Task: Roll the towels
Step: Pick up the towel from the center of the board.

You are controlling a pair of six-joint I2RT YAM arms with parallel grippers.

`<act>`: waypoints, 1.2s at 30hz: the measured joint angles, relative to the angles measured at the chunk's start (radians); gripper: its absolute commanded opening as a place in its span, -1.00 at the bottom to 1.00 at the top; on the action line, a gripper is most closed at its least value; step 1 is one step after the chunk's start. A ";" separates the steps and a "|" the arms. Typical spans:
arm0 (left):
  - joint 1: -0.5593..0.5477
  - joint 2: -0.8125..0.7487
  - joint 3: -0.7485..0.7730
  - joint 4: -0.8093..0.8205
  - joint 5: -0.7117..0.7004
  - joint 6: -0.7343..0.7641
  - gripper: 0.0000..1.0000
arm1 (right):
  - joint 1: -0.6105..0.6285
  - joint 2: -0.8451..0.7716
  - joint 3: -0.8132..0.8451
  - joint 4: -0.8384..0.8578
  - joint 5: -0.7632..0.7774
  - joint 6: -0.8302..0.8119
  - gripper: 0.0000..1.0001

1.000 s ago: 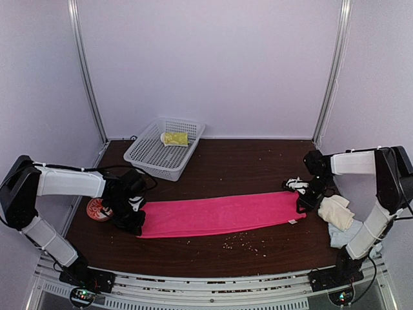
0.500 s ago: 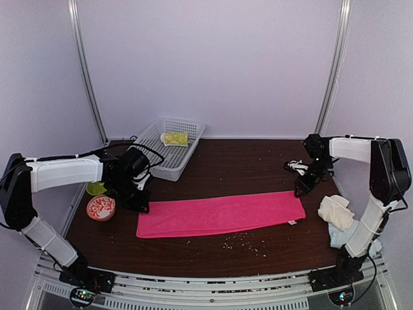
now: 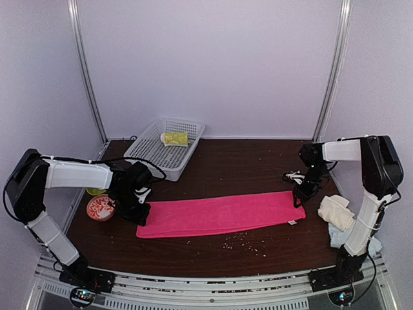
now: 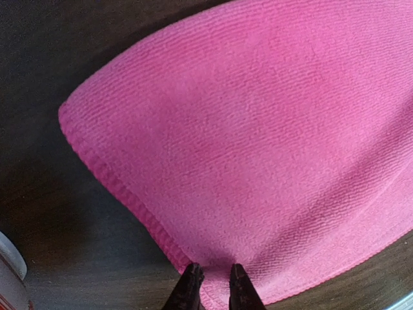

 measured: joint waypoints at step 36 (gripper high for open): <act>0.000 0.005 0.014 0.090 -0.033 0.045 -0.70 | -0.096 0.088 0.370 -0.088 0.039 -0.017 -1.00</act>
